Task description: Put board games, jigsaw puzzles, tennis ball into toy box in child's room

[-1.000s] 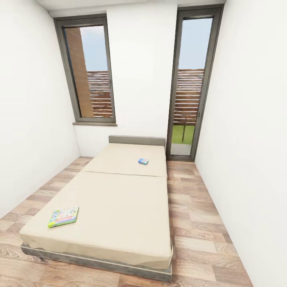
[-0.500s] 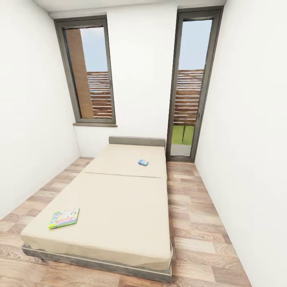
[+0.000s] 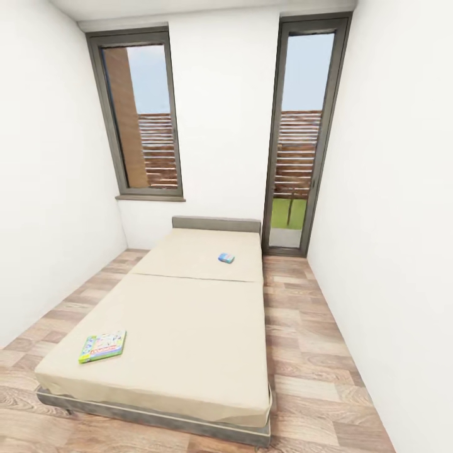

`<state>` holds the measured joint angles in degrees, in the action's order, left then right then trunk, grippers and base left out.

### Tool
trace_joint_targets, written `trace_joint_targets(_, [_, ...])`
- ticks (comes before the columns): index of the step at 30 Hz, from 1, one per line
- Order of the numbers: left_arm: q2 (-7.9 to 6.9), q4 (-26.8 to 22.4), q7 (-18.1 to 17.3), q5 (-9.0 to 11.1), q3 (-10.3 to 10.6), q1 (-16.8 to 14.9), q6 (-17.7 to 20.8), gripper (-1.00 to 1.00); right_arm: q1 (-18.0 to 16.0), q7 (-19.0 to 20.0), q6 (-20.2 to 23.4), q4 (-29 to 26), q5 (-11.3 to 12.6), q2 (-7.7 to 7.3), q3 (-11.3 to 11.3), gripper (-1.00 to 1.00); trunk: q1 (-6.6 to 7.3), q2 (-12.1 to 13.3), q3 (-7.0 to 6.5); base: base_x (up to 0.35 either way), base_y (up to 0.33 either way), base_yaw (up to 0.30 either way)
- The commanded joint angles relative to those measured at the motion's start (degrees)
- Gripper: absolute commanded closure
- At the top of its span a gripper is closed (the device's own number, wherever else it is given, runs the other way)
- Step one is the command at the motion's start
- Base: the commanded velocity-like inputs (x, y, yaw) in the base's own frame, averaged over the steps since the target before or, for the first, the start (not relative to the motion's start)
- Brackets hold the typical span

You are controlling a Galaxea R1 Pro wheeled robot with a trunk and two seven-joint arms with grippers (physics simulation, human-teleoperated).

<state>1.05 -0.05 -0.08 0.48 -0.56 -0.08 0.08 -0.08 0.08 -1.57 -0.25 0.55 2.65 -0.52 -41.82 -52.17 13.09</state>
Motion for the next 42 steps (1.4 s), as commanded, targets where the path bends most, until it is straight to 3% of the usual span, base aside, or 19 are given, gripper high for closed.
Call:
trace_joint_targets(1, [0.0, 0.0, 0.0, 0.1, -0.1, 0.0, 0.0, -1.0, 0.0, 0.0, -0.1, 0.0, 0.1, 0.02, -0.1, -1.0, 0.22, 0.4, -0.13, 0.0, 0.0, 0.006])
trace_joint_targets(15, [0.0, 0.0, 0.0, 0.1, 0.0, 0.0, 0.0, -1.0, 0.0, 0.0, 0.0, 0.0, 0.0, 0.28, -0.1, -1.0, 3.3, 6.0, -2.65, 0.0, 0.0, 0.132])
trace_joint_targets(42, [0.0, 0.1, 0.0, 0.1, 0.2, 0.0, 0.0, -1.0, 0.0, 0.0, 0.0, 0.0, -0.1, 0.6, -0.1, -1.0, 3.3, 6.0, -2.65, 0.0, 0.0, 0.271])
